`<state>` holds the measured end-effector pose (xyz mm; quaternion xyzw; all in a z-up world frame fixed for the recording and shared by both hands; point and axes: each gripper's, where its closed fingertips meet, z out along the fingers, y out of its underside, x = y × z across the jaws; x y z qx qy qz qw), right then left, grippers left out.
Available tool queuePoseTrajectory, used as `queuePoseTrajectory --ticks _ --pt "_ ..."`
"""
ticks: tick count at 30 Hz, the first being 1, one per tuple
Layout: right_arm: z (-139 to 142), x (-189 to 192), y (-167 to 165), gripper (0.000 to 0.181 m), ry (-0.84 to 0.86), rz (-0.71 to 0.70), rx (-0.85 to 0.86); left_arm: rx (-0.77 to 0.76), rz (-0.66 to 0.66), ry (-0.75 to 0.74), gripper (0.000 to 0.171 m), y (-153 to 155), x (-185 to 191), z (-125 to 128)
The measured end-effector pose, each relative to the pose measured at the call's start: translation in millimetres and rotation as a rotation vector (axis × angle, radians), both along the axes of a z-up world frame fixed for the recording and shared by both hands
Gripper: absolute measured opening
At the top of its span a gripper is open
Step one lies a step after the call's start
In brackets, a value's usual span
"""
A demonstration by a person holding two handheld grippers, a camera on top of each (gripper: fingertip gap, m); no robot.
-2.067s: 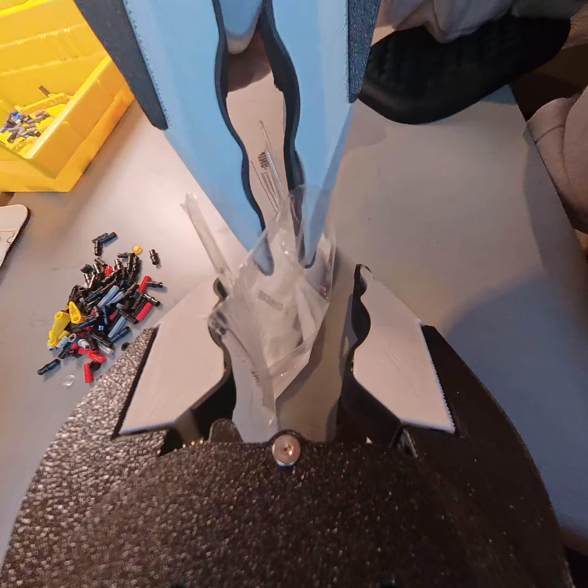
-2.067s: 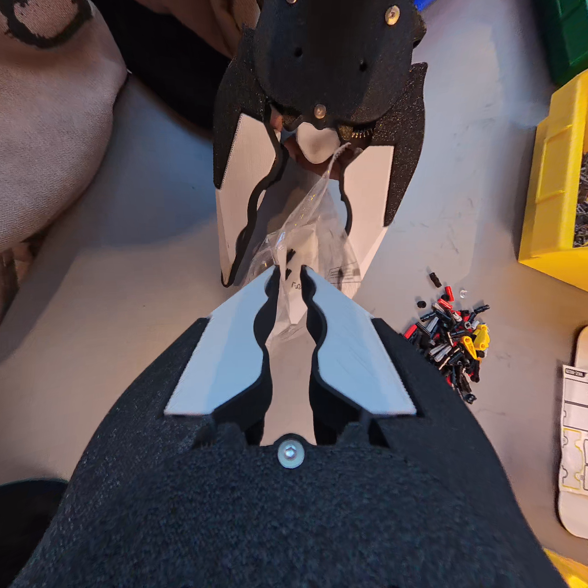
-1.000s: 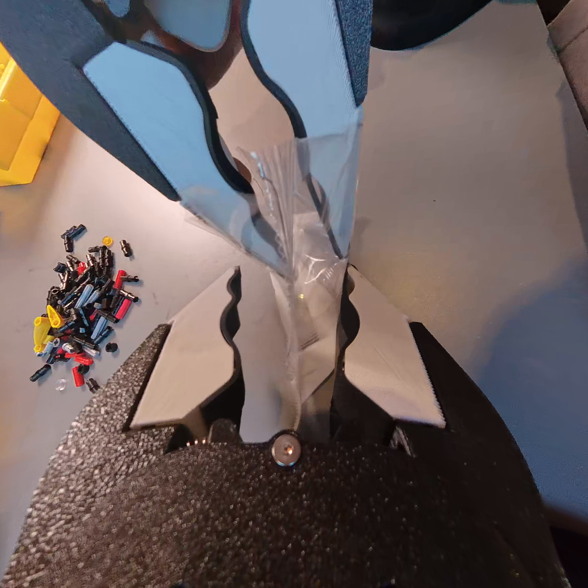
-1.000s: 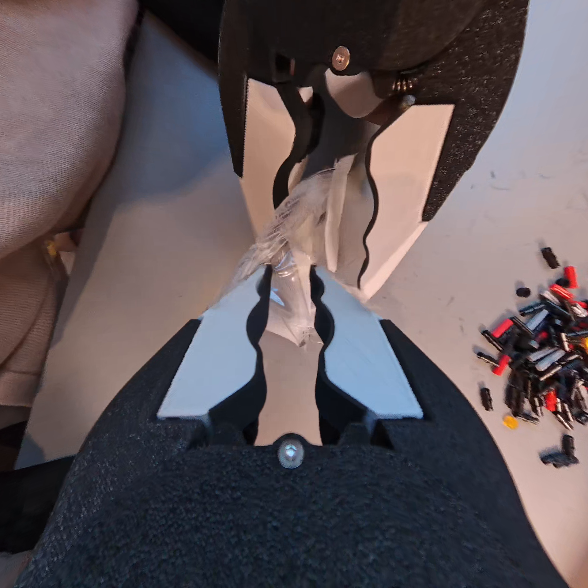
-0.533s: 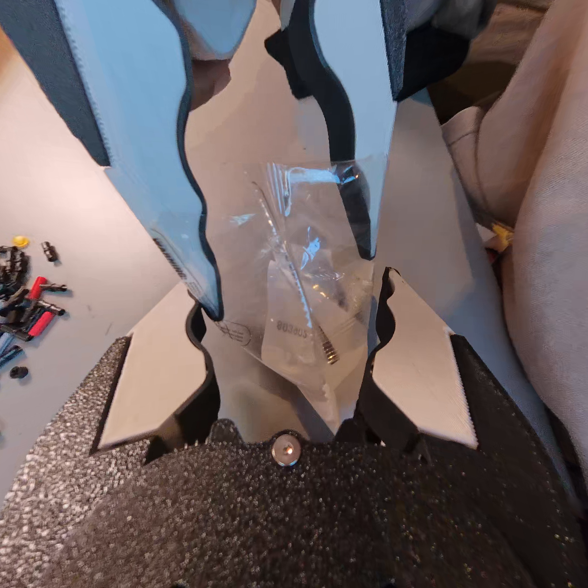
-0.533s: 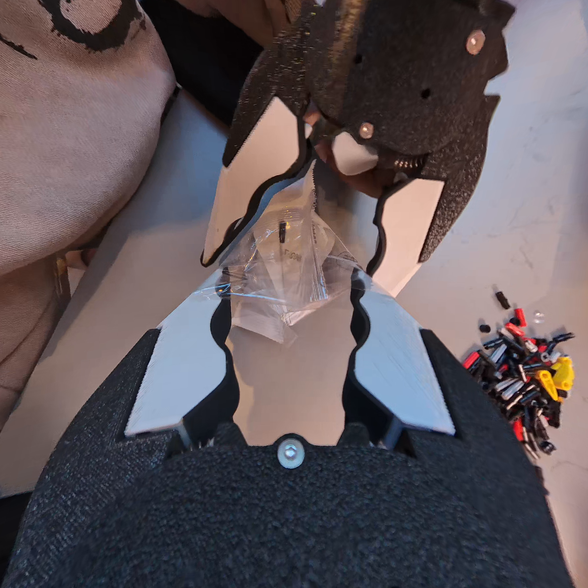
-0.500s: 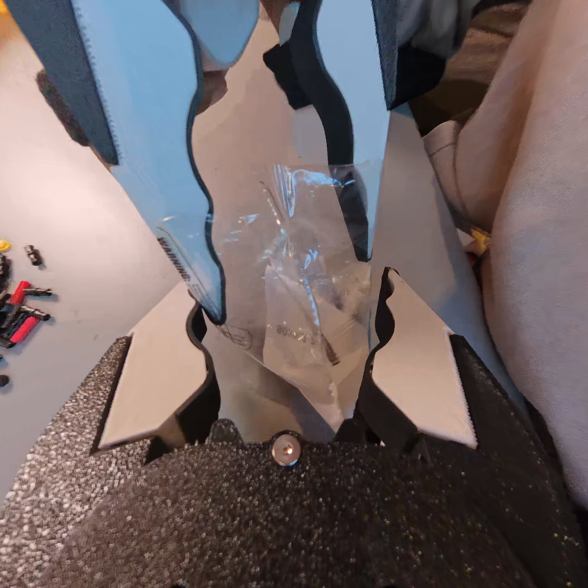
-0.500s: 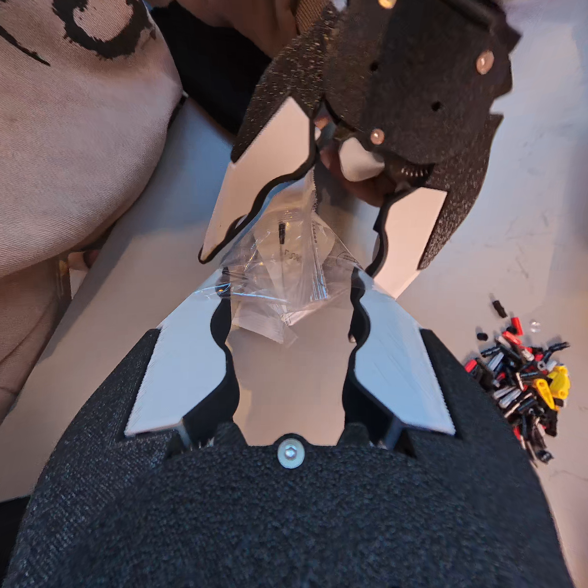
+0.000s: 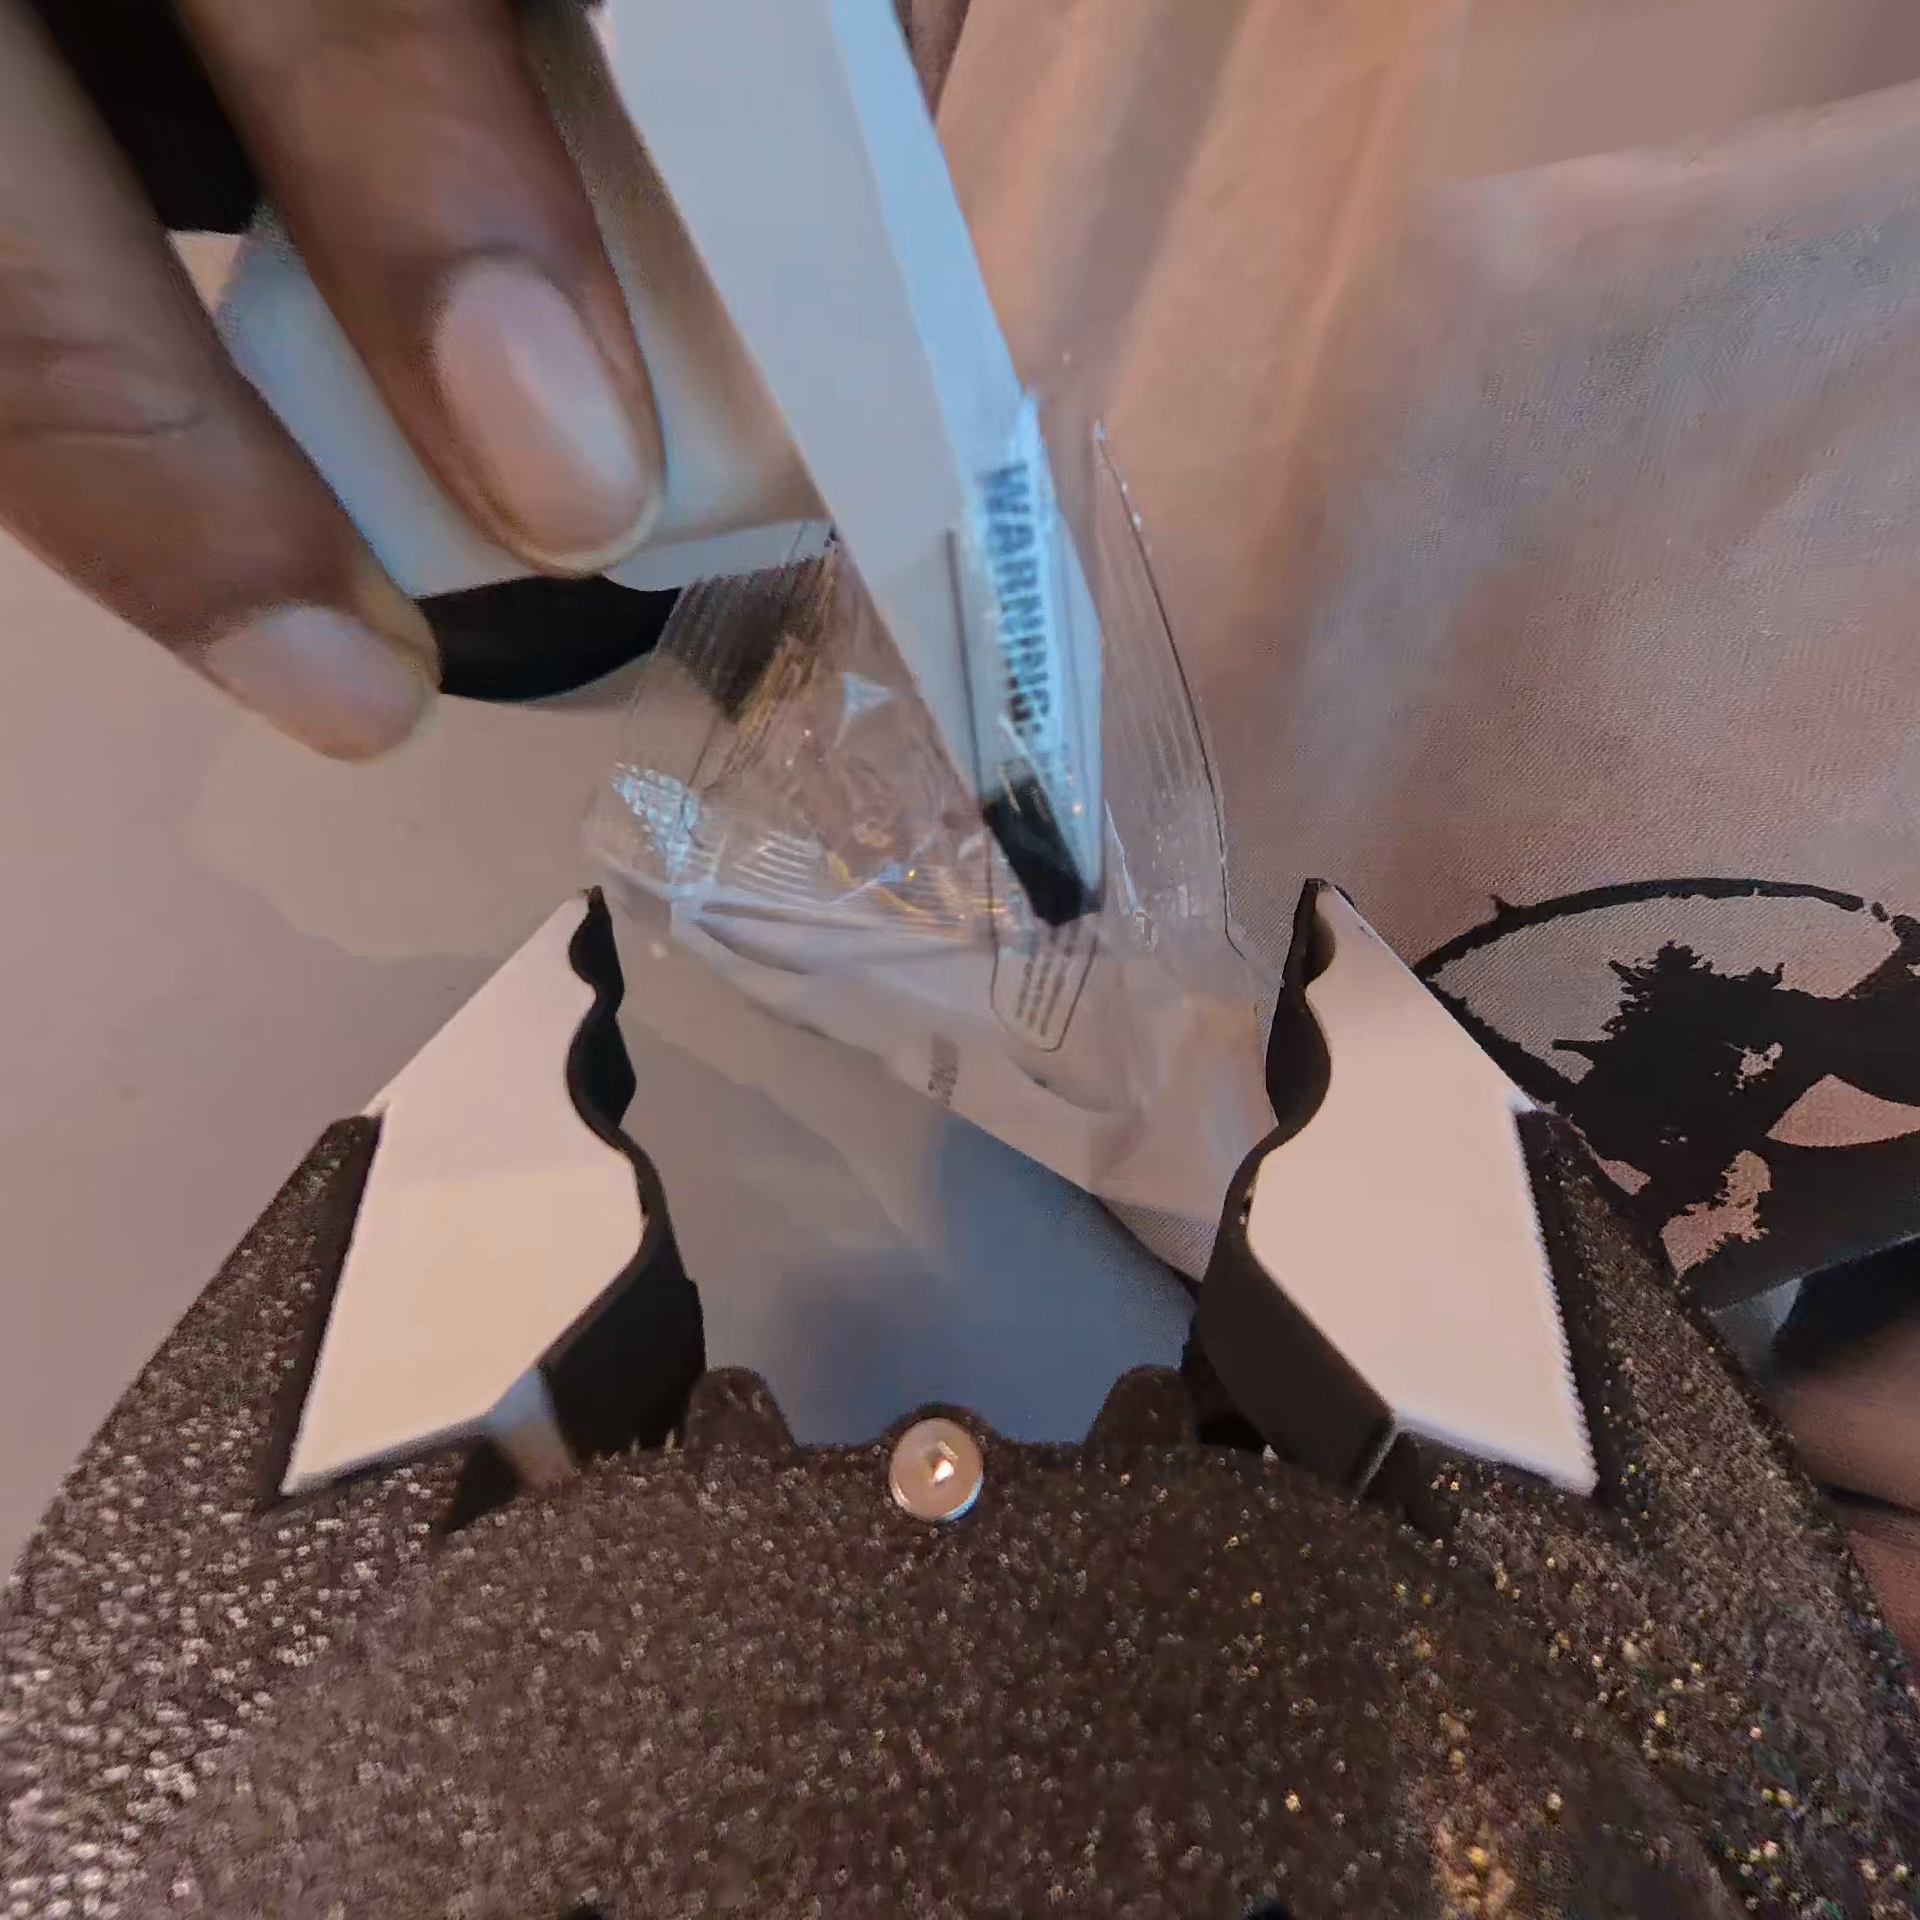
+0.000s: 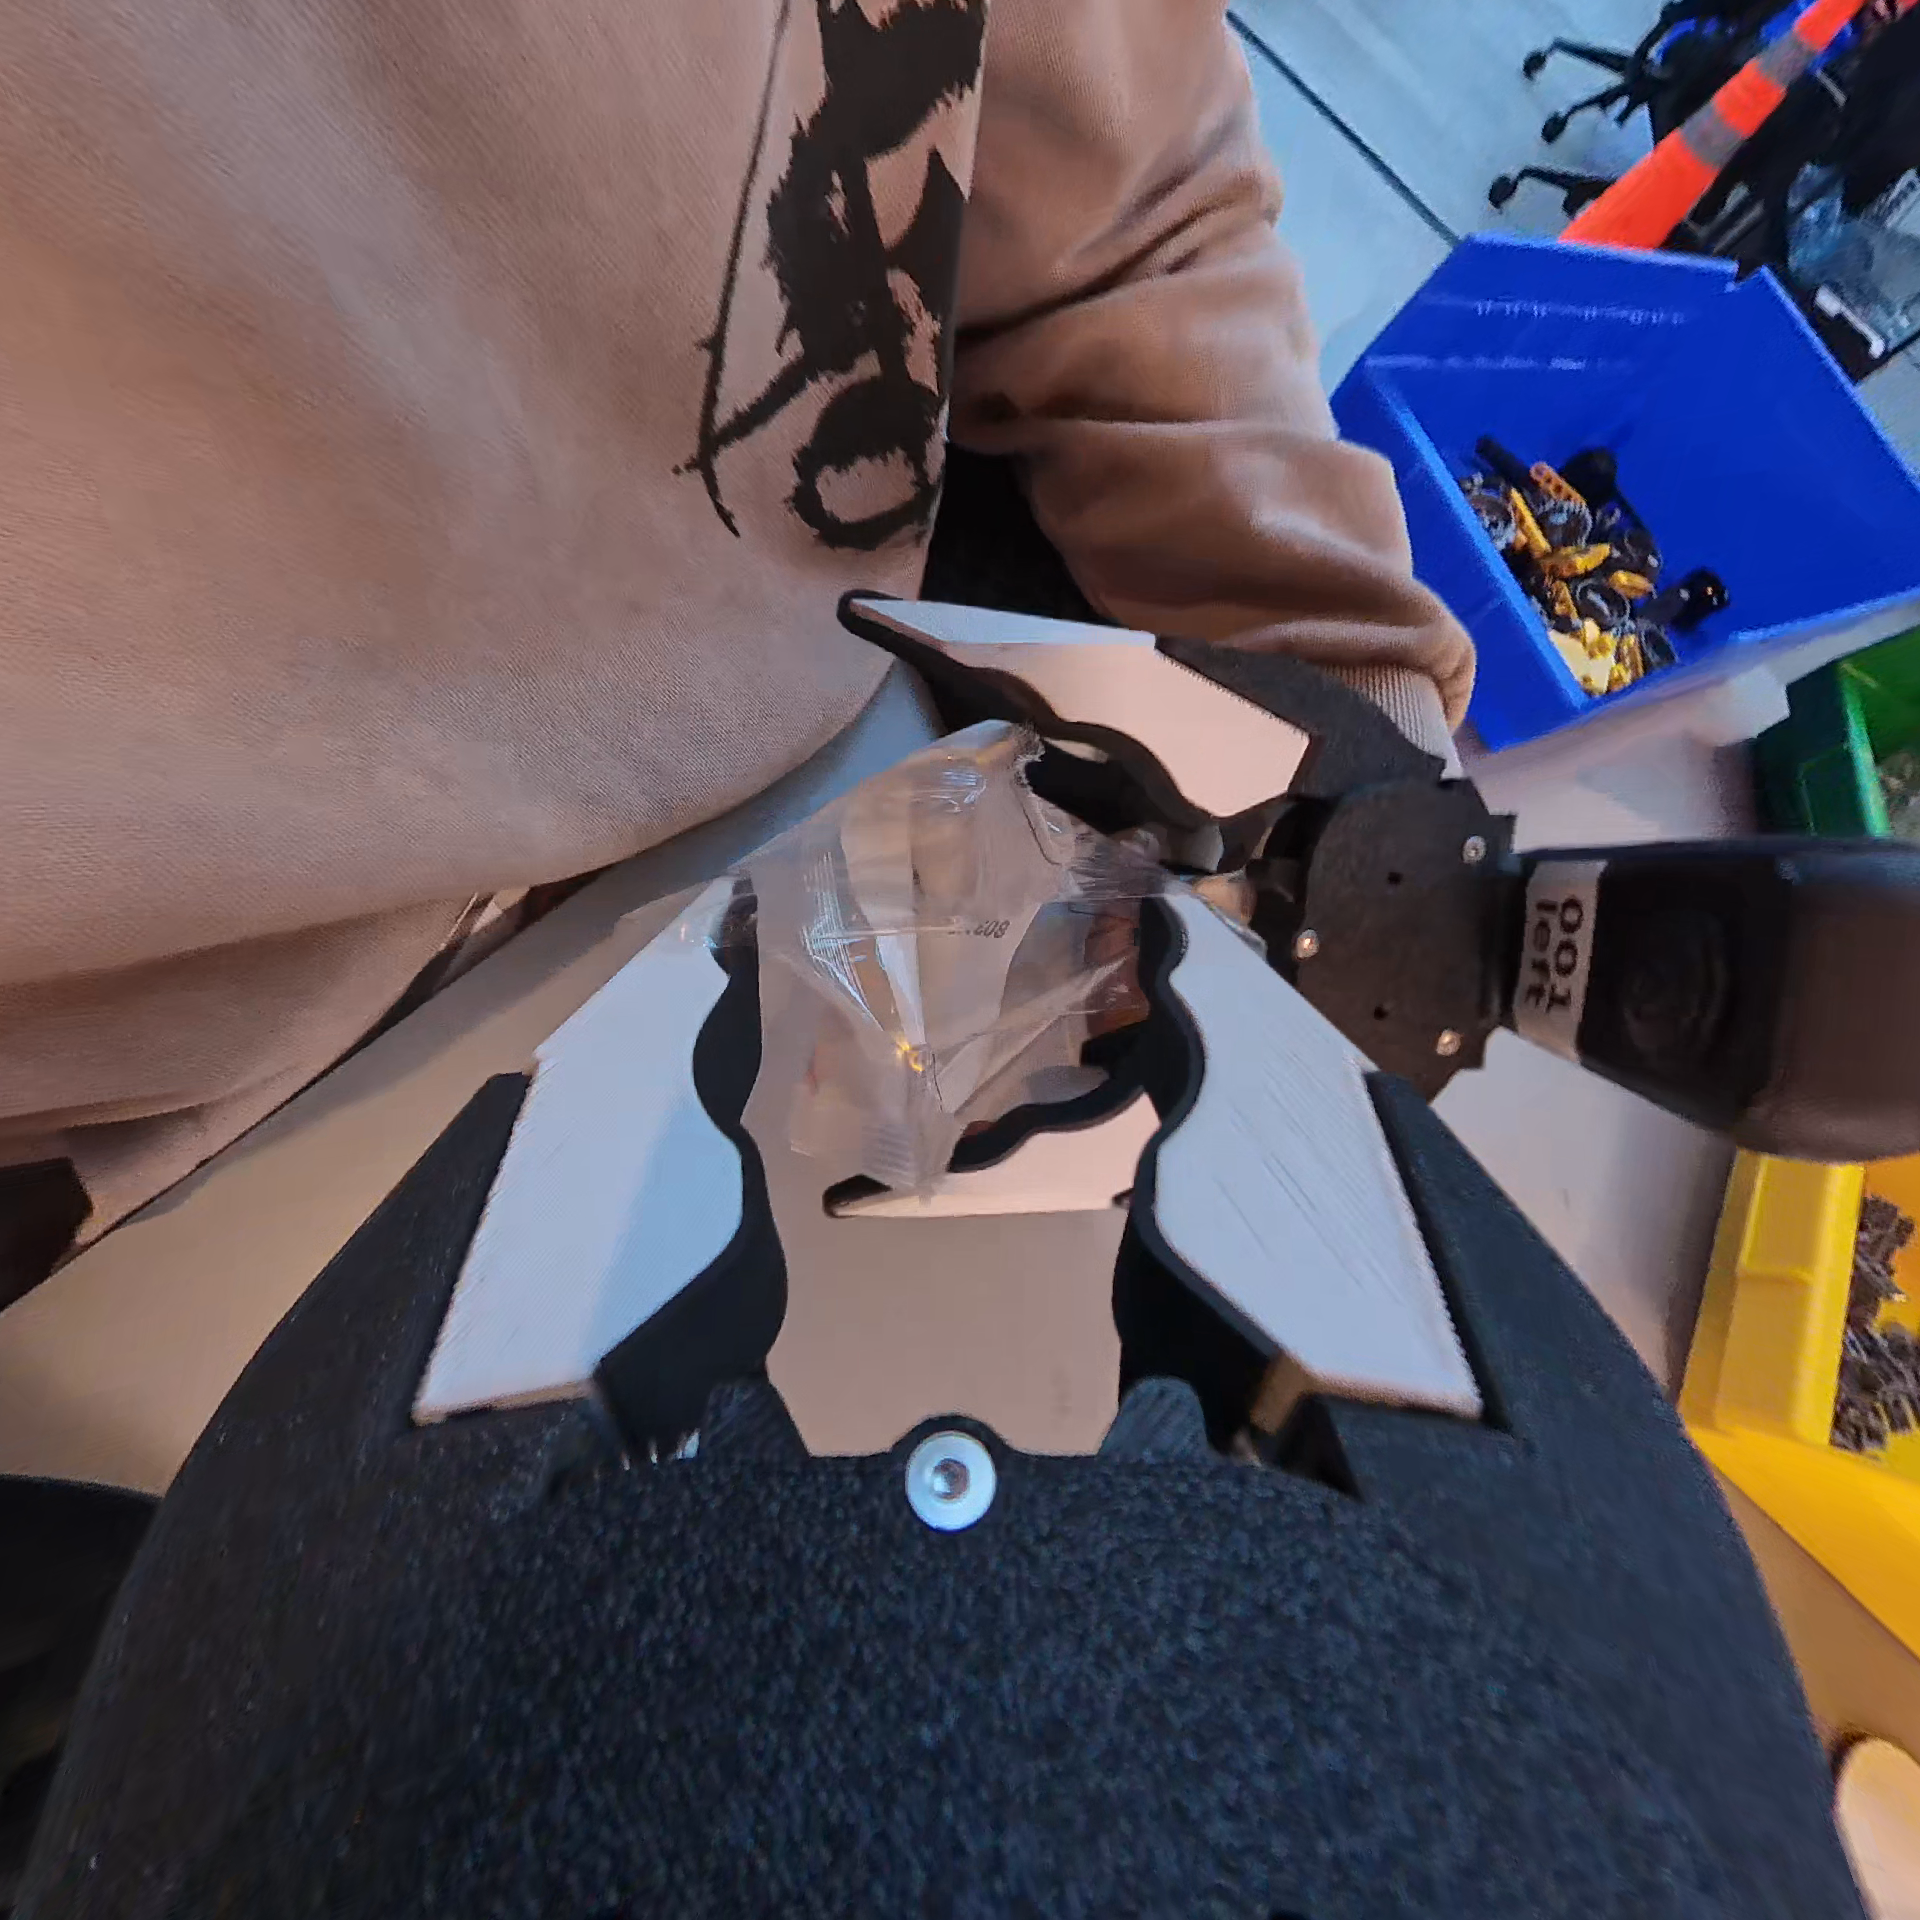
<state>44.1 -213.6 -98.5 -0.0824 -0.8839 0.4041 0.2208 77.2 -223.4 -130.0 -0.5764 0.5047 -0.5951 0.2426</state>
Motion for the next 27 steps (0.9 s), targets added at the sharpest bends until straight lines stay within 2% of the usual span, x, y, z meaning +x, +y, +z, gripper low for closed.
queuePoseTrajectory --ticks 2,4,10,12,14,17,21,23,26,27 --pt "4 3 -4 0.072 0.014 0.026 -0.014 -0.01 -0.035 -0.026 0.126 -7 6 4" --pt "8 4 -8 0.072 0.021 0.037 -0.053 -0.005 -0.05 -0.083 0.119 -10 11 13" --pt "12 3 0 0.07 0.027 -0.002 -0.122 0.042 0.053 -0.073 0.087 5 11 10" --pt "16 3 5 0.07 0.029 -0.021 -0.151 0.066 0.094 -0.065 0.084 10 11 9" --pt "18 3 9 0.069 0.022 -0.035 -0.177 0.093 0.132 -0.053 0.089 14 10 9" --pt "19 5 11 0.066 -0.003 -0.042 -0.243 0.145 0.204 -0.043 0.109 23 11 10" --pt "-1 1 16 0.064 -0.04 -0.071 -0.213 0.214 0.26 0.024 0.113 32 17 -2" --pt "-16 -2 22 0.059 -0.065 -0.098 -0.166 0.249 0.294 0.078 0.105 38 18 -9" --pt "-31 -5 38 0.056 -0.109 -0.154 -0.101 0.321 0.388 0.197 0.074 56 12 -23" --pt "-33 -4 43 0.054 -0.125 -0.172 -0.093 0.345 0.418 0.246 0.071 61 9 -30"
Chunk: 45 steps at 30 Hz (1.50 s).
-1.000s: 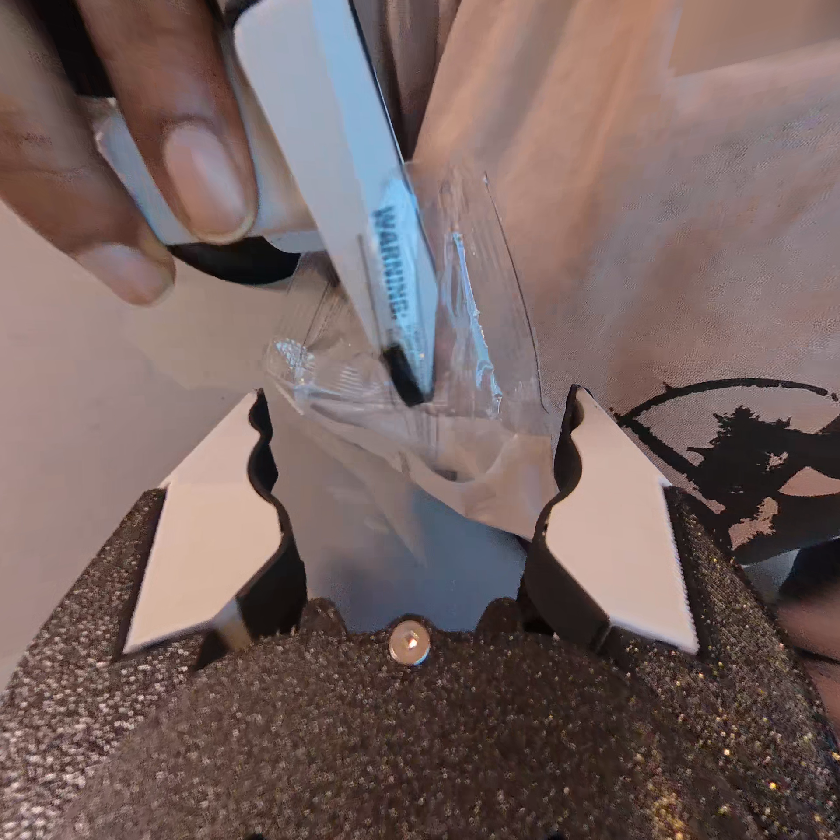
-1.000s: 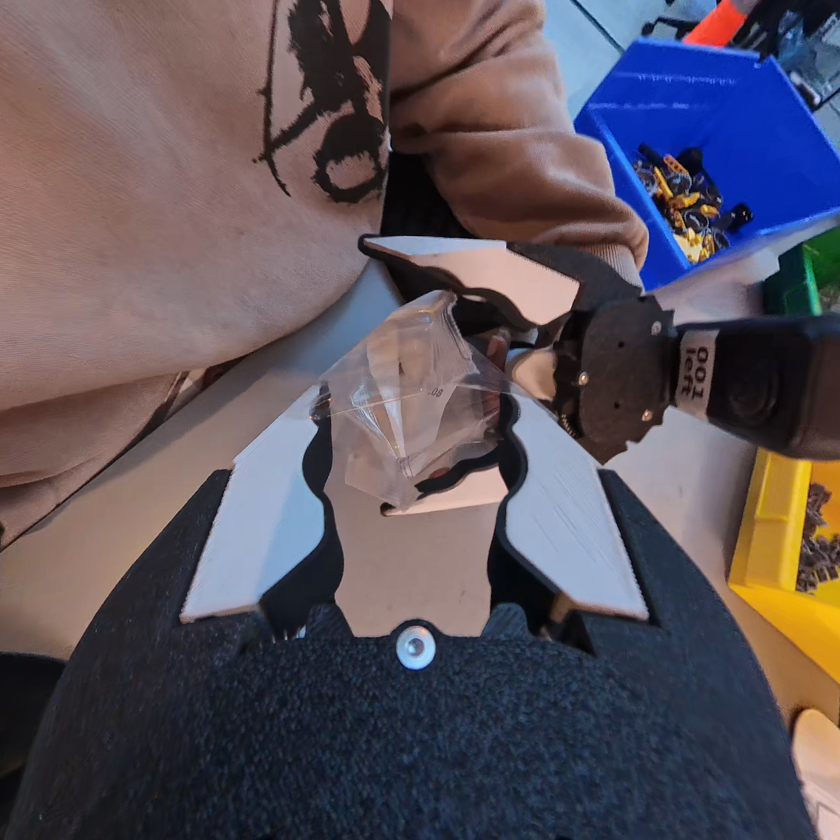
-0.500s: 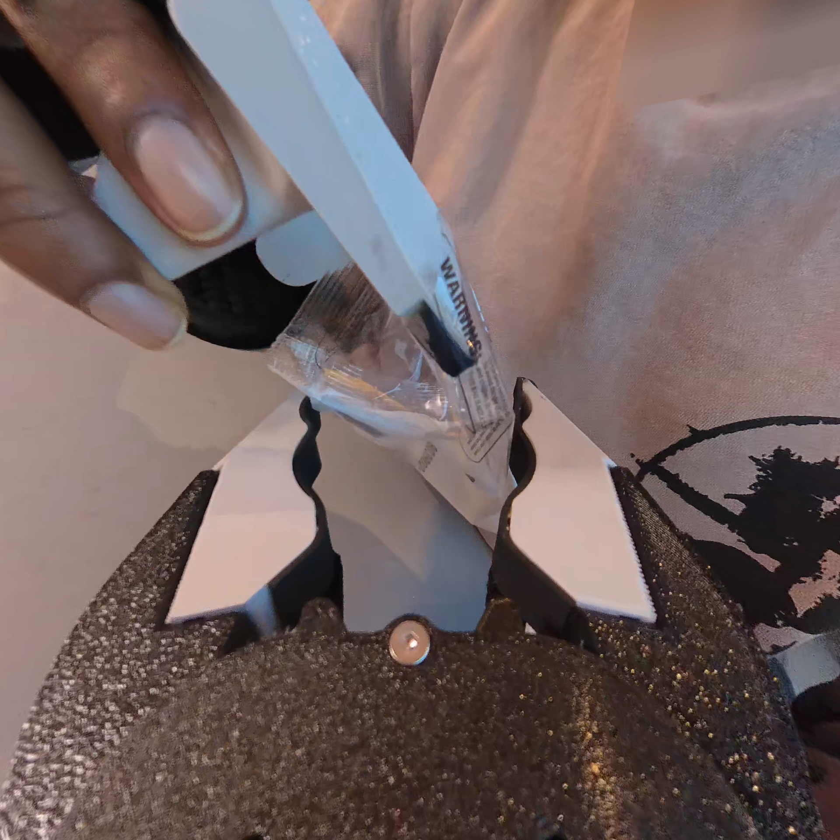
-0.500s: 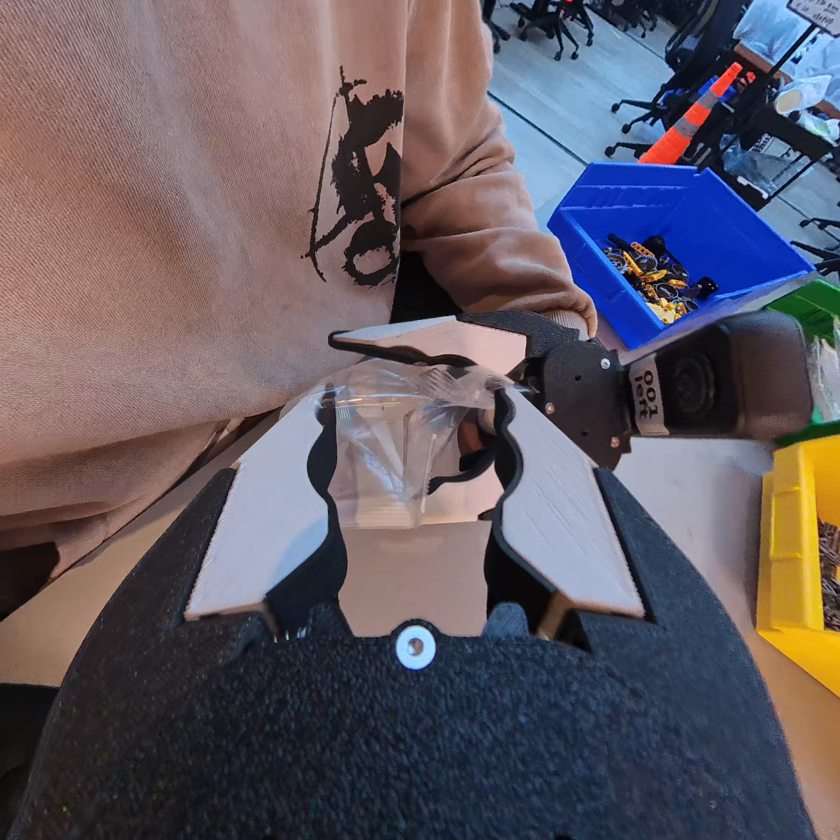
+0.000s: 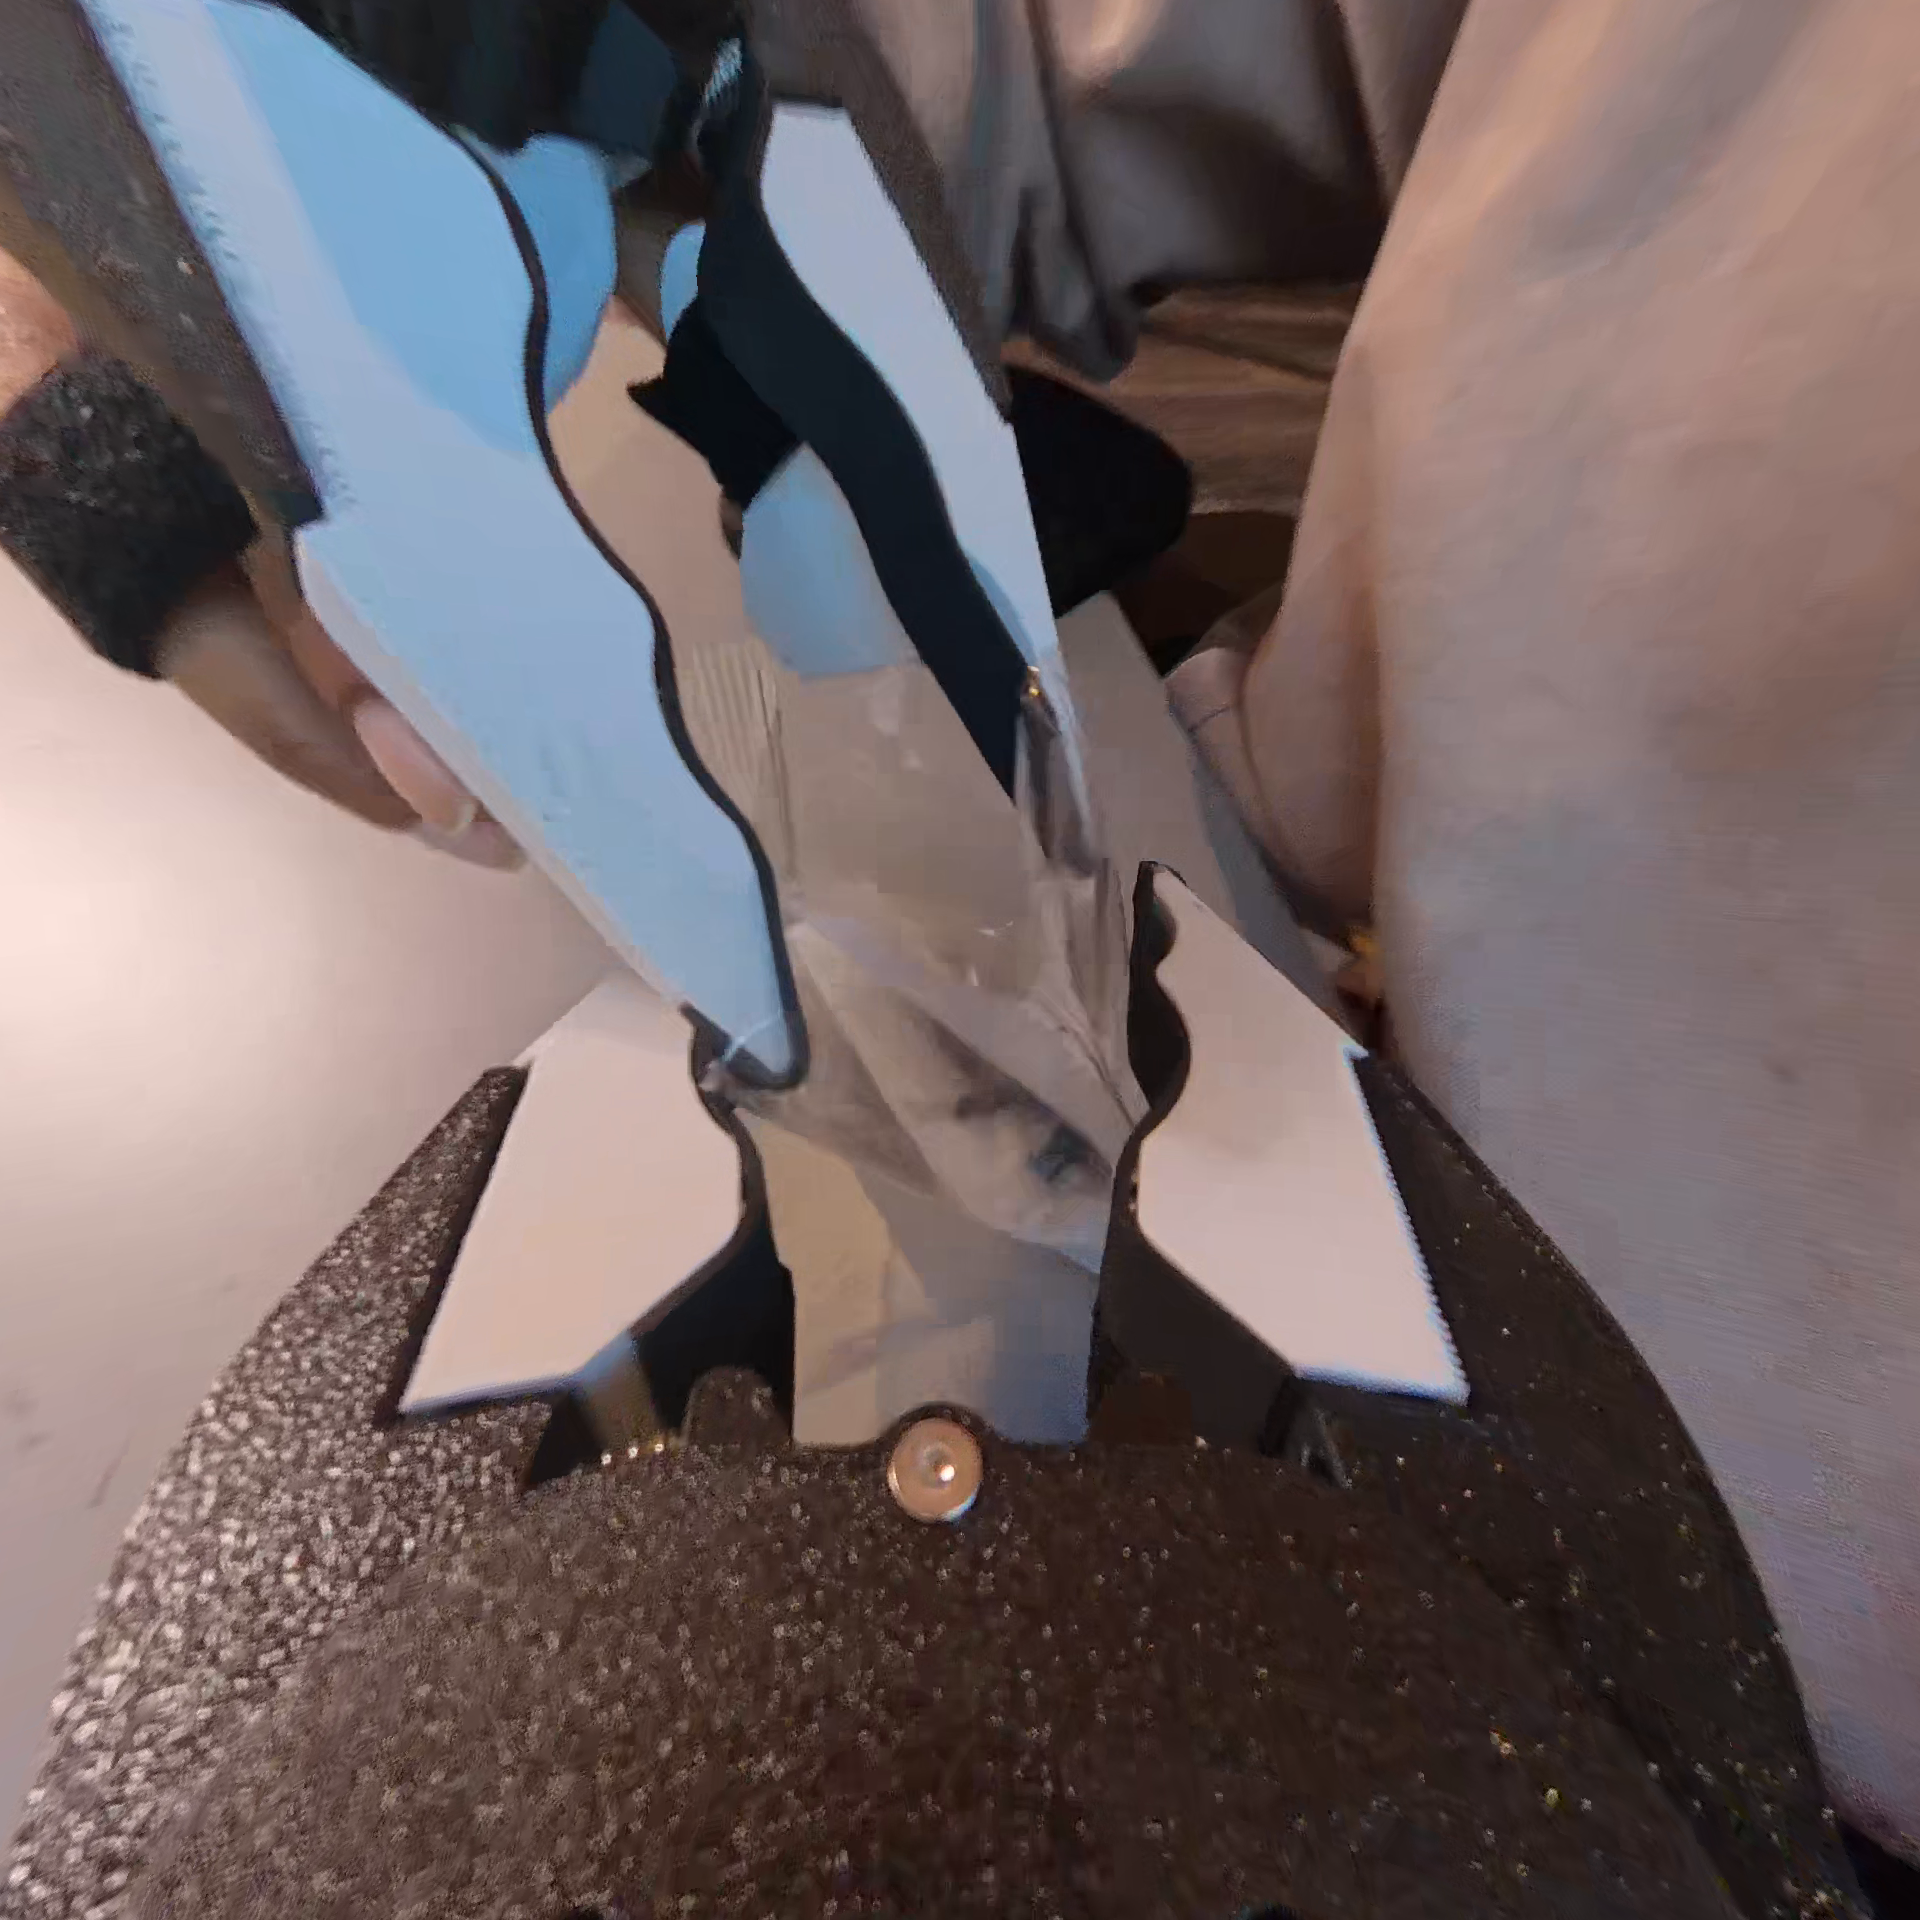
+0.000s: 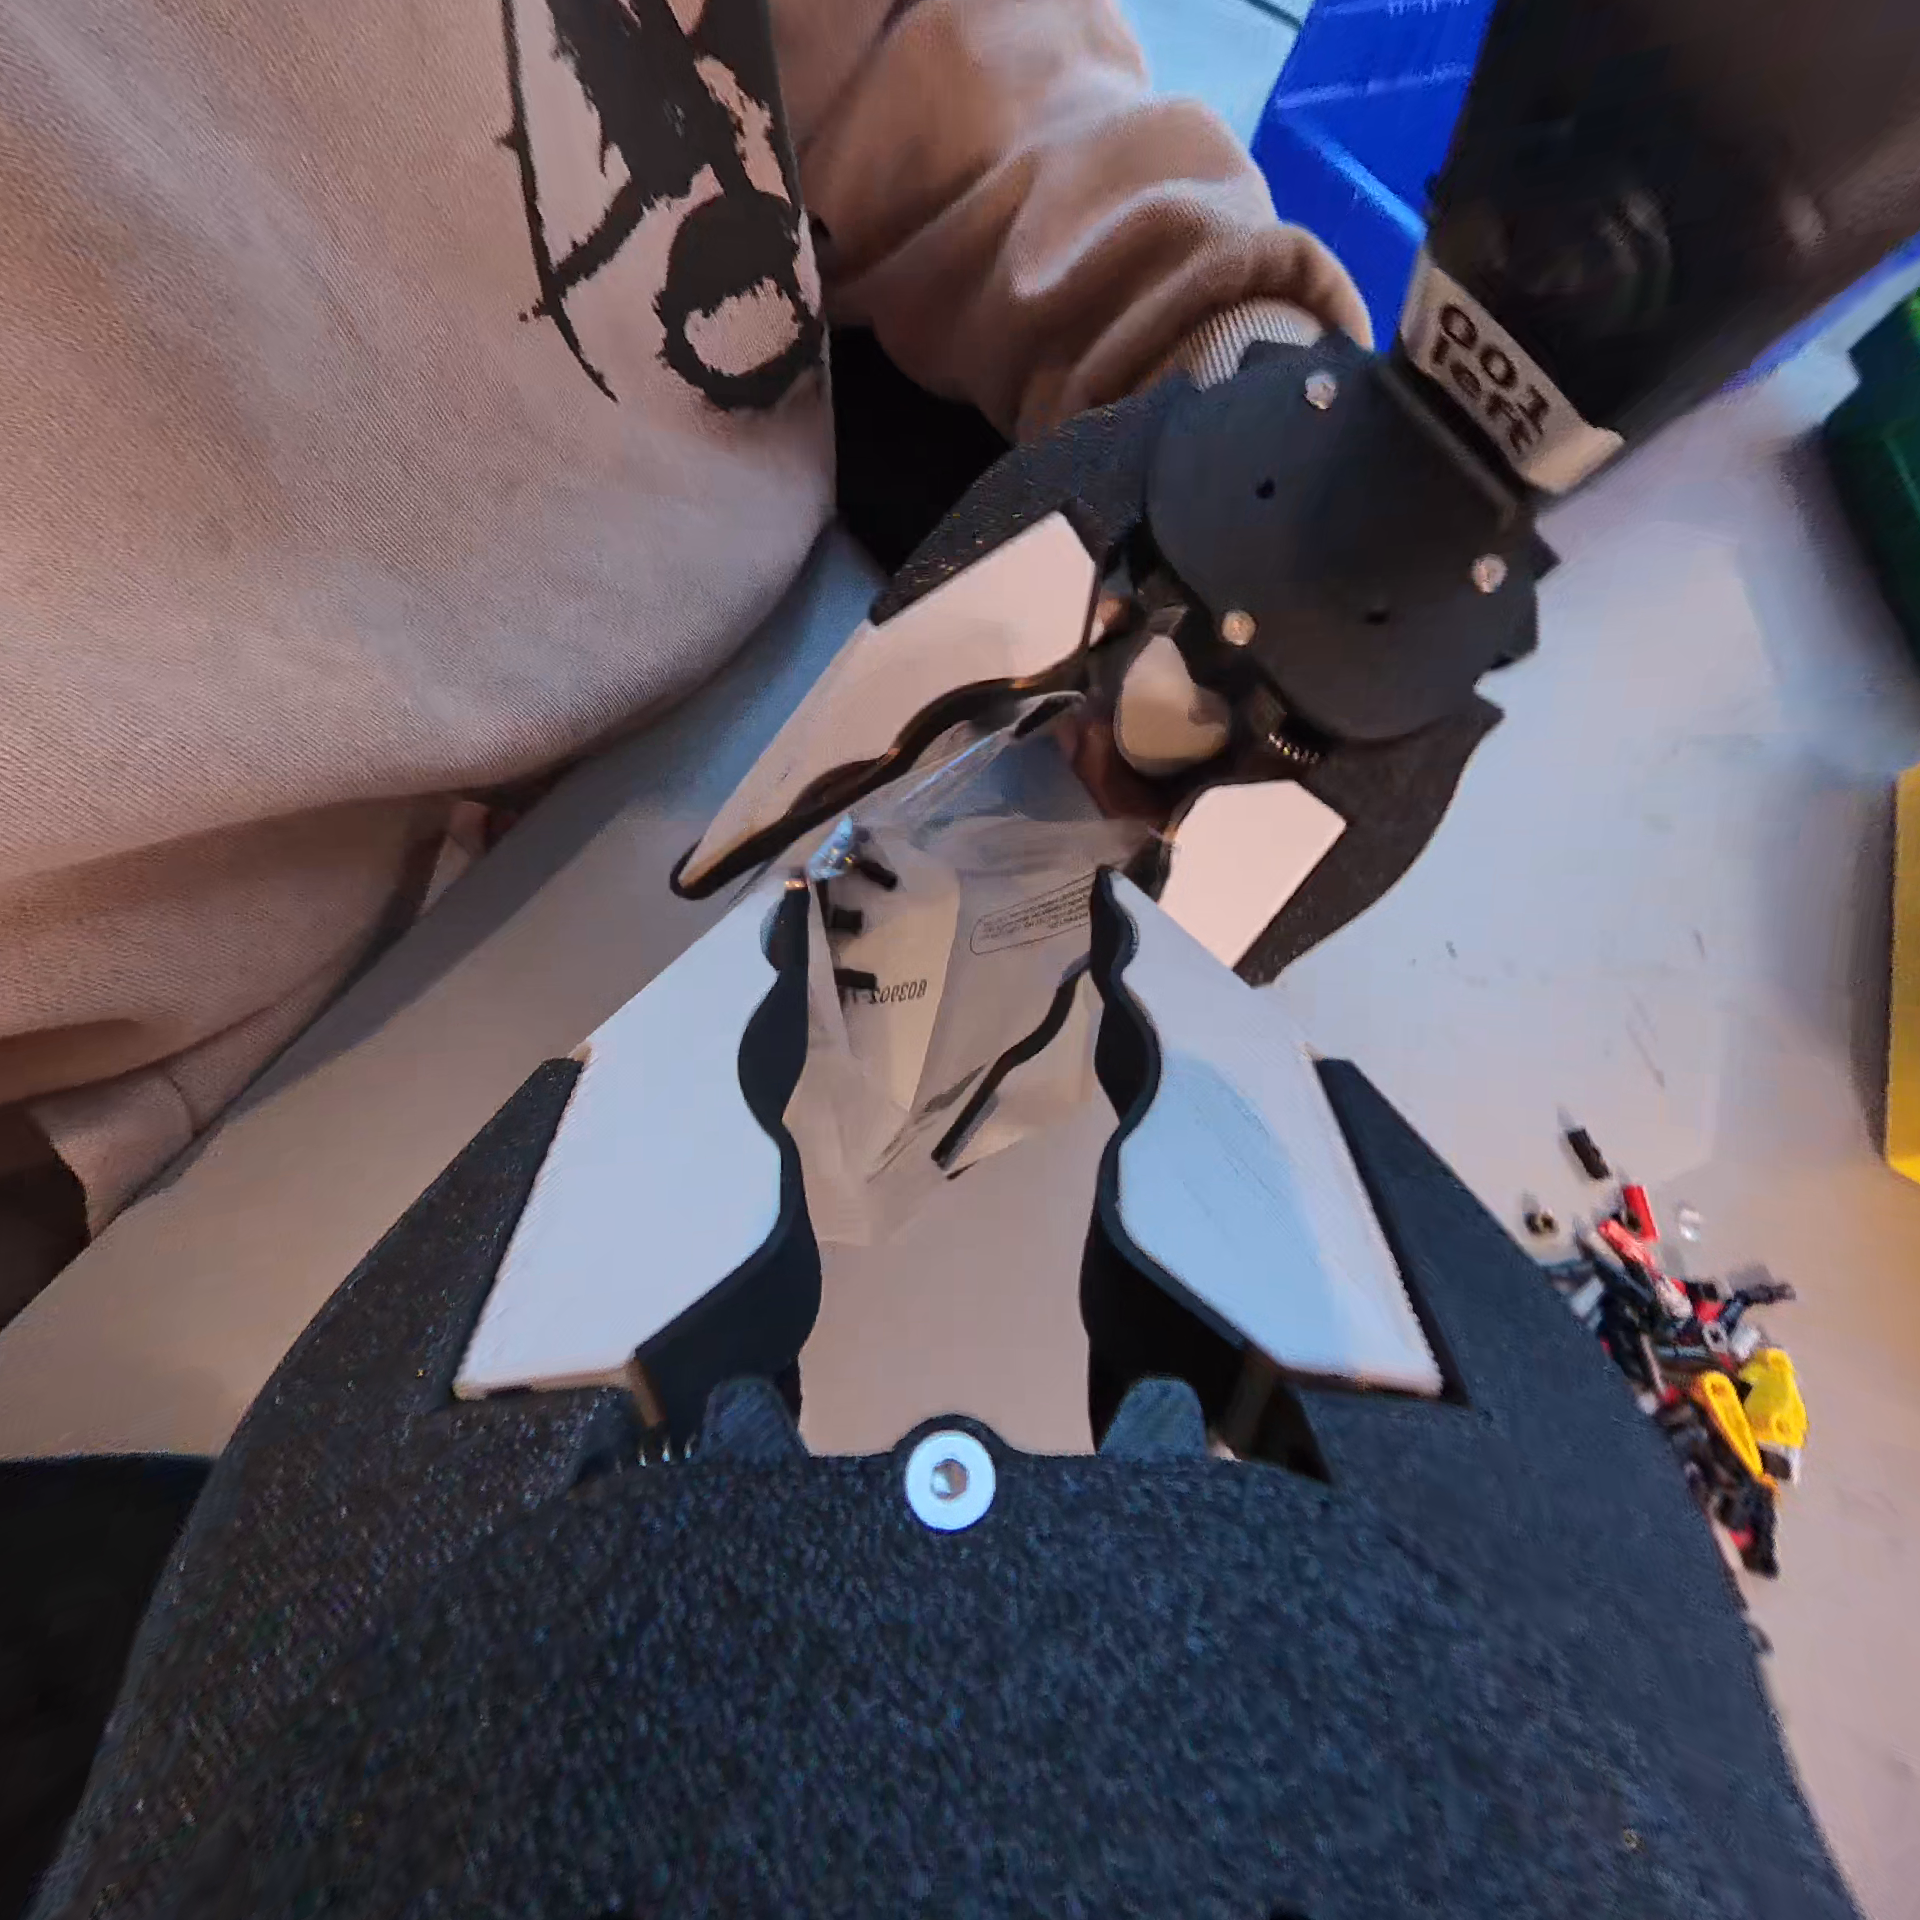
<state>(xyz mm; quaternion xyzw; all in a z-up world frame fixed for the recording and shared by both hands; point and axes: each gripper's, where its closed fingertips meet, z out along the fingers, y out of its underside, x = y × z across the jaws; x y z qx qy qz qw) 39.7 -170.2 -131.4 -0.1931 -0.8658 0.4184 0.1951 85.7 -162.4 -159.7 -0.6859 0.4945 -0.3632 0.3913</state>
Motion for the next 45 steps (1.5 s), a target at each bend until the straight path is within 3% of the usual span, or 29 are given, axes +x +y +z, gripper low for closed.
queuePoseTrajectory --ticks 9,16,18,21,24,26,28,30,33,40,45 --pt "3 0 49 0.044 -0.053 -0.27 0.086 0.066 0.088 0.128 0.075 8 -13 -15" --pt "-25 20 55 0.02 -0.318 -0.378 0.175 0.113 0.093 0.188 0.068 8 -14 -19" --pt "-32 27 49 0.001 -0.384 -0.349 0.171 0.12 0.094 0.189 0.068 7 -14 -18" --pt "-29 23 48 0.0 -0.33 -0.312 0.183 0.117 0.081 0.134 0.078 3 -13 -8" --pt "15 11 27 0.0 -0.031 -0.144 0.113 0.044 0.005 -0.047 0.116 -11 -10 18" --pt "40 11 18 0.0 0.121 -0.047 0.135 0.038 -0.05 -0.179 0.126 -20 -10 41" --pt "48 10 15 0.0 0.193 0.027 0.235 0.015 -0.114 -0.264 0.137 -28 -10 57" --pt "52 8 9 0.0 0.224 0.081 0.285 0.022 -0.133 -0.252 0.141 -27 -9 58" --pt "56 6 -3 0.0 0.239 0.13 0.266 0.041 -0.152 -0.13 0.147 -24 -1 40" --pt "44 8 -12 0.0 0.214 0.152 0.171 0.083 -0.187 -0.029 0.138 -27 16 13" --pt "40 6 -4 0.0 0.209 0.116 0.128 0.14 -0.147 0.031 0.1 -17 16 0"
